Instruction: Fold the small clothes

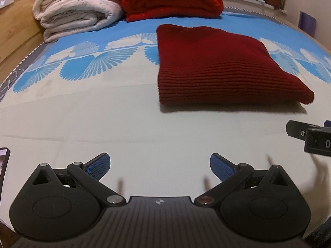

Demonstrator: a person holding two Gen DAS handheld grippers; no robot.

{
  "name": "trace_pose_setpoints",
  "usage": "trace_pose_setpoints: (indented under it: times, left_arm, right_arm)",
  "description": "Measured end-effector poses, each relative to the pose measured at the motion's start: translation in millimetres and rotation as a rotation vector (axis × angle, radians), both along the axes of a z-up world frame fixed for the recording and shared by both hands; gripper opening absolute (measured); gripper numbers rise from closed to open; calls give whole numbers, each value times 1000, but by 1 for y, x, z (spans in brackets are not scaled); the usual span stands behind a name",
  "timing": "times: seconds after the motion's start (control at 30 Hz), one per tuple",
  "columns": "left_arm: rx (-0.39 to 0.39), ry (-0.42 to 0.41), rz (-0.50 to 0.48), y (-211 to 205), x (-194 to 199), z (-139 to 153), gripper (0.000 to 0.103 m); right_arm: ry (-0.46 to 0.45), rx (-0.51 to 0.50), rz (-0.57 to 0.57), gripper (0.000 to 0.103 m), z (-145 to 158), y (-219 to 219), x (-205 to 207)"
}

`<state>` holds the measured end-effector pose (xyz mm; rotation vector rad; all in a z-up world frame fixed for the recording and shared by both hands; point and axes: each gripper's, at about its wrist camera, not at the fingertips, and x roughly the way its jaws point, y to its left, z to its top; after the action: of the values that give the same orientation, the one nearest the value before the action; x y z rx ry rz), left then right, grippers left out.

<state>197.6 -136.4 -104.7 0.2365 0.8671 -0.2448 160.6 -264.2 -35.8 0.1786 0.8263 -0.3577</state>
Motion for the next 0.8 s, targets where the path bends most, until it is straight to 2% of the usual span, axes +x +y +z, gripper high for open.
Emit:
trace_pose_setpoints:
  times: [0.43,0.8]
  left_arm:
    - [1,1,-22,-11,-1,-1,103]
    - [-13,7,-24,-14,-1,-1,103]
  right_arm:
    - [20,-11,-36,102,-3,-13,-9]
    - [19,-33,-1,102,-2,-8,-8]
